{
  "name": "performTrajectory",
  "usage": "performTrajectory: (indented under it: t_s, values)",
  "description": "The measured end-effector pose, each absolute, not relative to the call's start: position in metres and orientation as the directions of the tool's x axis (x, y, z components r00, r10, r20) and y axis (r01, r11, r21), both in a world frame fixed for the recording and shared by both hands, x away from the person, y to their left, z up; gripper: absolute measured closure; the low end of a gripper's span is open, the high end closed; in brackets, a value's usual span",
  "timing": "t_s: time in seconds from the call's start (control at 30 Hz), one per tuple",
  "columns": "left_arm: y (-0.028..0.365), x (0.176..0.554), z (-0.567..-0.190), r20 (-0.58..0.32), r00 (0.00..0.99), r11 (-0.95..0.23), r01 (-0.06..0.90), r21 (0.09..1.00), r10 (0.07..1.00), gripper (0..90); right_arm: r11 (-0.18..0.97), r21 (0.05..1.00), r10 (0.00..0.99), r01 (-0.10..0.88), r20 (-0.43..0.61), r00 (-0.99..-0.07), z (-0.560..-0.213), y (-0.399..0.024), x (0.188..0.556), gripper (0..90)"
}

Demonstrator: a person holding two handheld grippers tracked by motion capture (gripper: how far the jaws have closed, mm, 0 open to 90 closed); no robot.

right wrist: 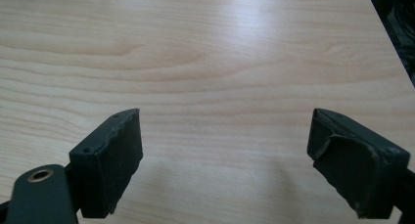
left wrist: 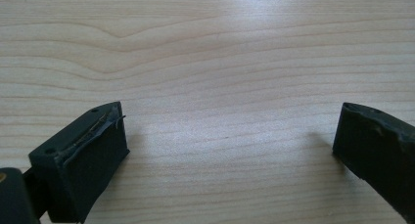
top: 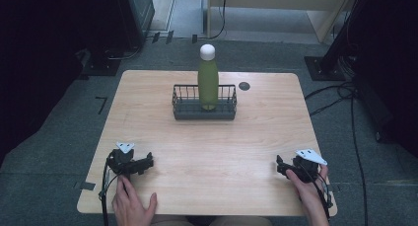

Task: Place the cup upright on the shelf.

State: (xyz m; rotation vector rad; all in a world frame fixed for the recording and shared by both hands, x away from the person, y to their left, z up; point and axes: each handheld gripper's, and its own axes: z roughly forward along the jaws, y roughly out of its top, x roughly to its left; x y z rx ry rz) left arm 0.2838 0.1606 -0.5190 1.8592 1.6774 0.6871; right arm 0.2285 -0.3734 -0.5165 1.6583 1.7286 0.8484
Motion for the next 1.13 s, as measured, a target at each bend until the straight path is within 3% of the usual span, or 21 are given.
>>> performTrajectory:
  t_s: [0.27,1.13]
  values:
    - [0.161,0.284,-0.519,0.017,0.096,-0.081,0.721,0.688,0.995,0.0,-0.012,0.752,1.0,0.659,0.027,-0.012,-0.526,-0.387,0.222,13.4]
    - [0.158,0.285,-0.519,0.014,0.067,-0.058,0.722,0.689,0.998,0.0,0.013,0.738,0.998,0.675,0.027,-0.048,-0.527,-0.394,0.209,12.3]
